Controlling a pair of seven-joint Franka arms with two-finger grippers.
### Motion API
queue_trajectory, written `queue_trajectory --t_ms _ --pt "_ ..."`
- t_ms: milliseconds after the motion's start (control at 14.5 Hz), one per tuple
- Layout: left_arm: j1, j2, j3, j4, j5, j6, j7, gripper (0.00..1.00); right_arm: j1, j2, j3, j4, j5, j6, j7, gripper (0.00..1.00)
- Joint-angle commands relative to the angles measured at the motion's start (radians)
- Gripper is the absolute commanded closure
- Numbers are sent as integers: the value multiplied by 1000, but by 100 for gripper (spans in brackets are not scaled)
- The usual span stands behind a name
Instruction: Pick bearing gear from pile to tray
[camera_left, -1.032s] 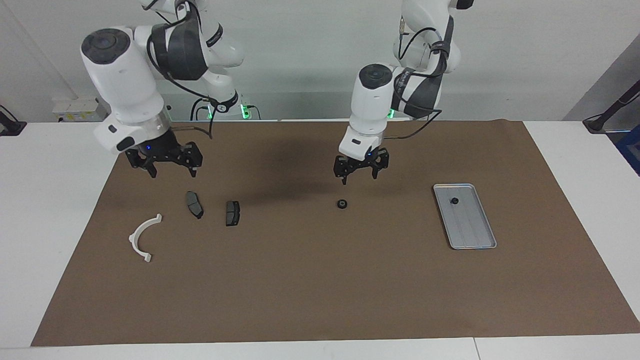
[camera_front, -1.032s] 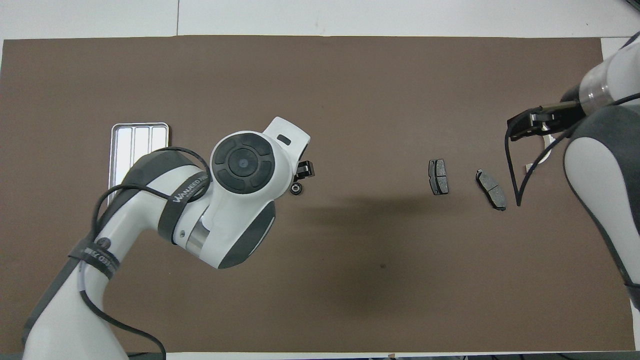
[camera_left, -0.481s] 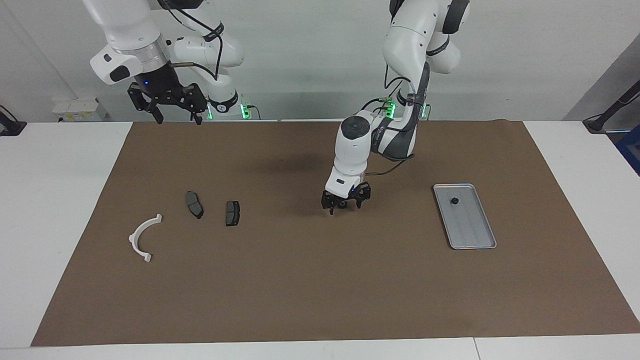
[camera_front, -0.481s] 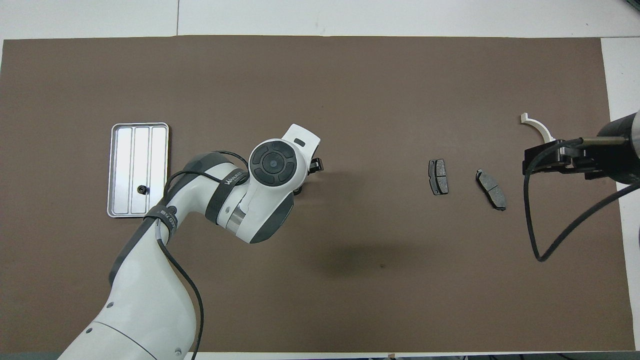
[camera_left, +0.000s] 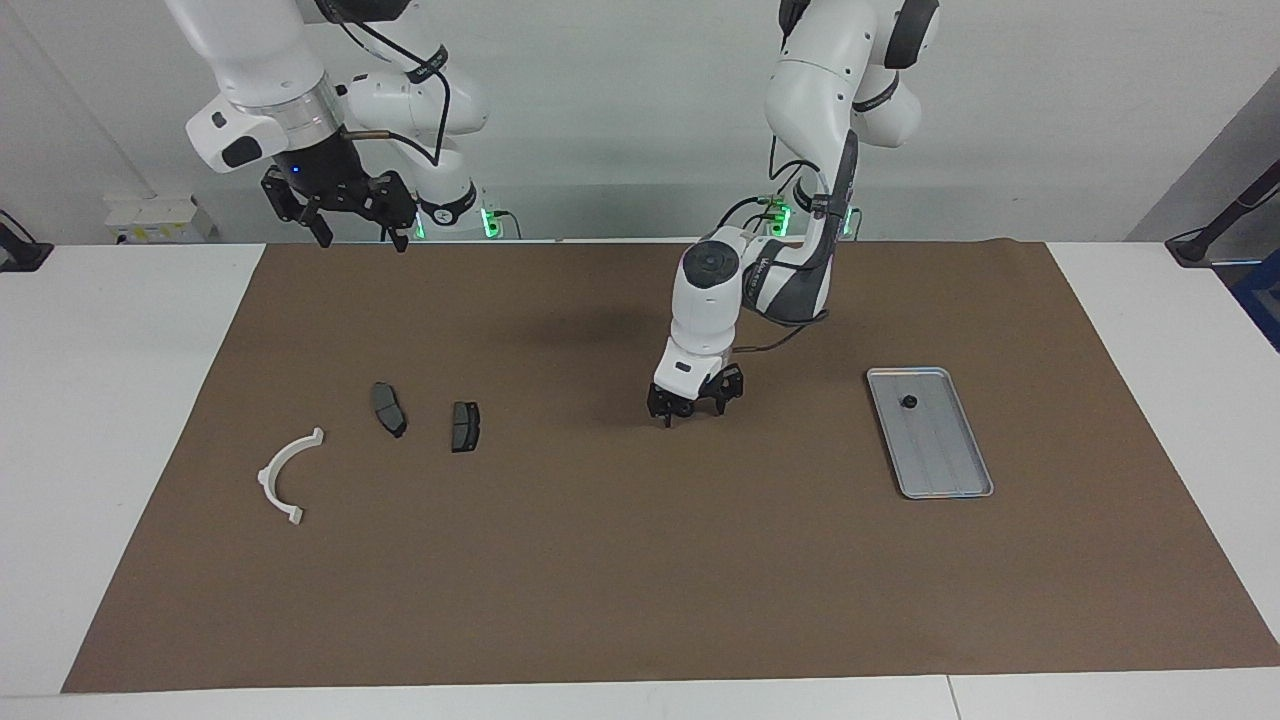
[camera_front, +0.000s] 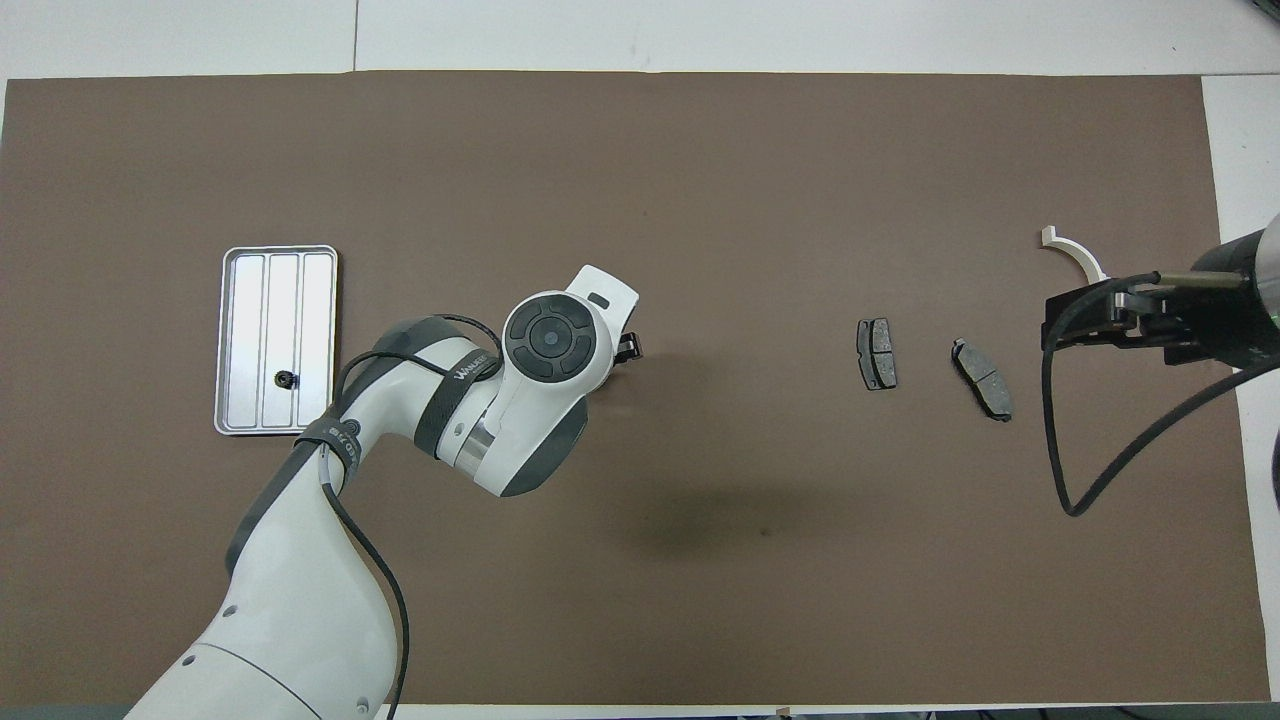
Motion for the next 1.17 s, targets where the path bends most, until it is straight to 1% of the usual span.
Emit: queue_trajectory --t_ms 0,69,206,344,413,550,619,756,825,894,963,1100 --pt "-22 -43 7 -40 18 -25 -19 0 -13 7 2 -20 11 37 2 0" --pt "-22 -45 7 -40 18 -29 -19 1 -13 19 -3 -22 11 53 2 0" --pt "-22 -49 5 -40 18 -43 -19 1 25 36 -82 -19 11 73 -19 0" --pt "-22 -49 5 -41 18 -45 -16 1 44 47 -144 -17 11 83 -161 0" --pt "-22 -51 5 -50 18 -42 -16 2 45 47 -161 -17 11 80 -191 0" --pt "-21 -53 5 -61 18 -26 -16 10 47 47 -164 -16 11 73 -191 0" --pt "-21 -53 7 -63 18 -25 -17 17 47 47 -164 -16 11 70 -189 0" --pt "-22 -53 5 -64 18 -25 -38 41 47 48 -163 -10 11 64 -186 0" --pt "-22 -51 5 -63 18 -23 -63 63 45 48 -158 -4 11 59 -186 0" --pt "-22 -53 5 -60 18 -25 -84 90 45 48 -155 1 11 56 -186 0" --pt "-22 -51 7 -57 16 -25 -89 100 48 48 -153 2 7 56 -183 0" --pt "-12 -48 7 -25 16 -43 -80 100 58 48 -149 1 -66 59 -182 0"
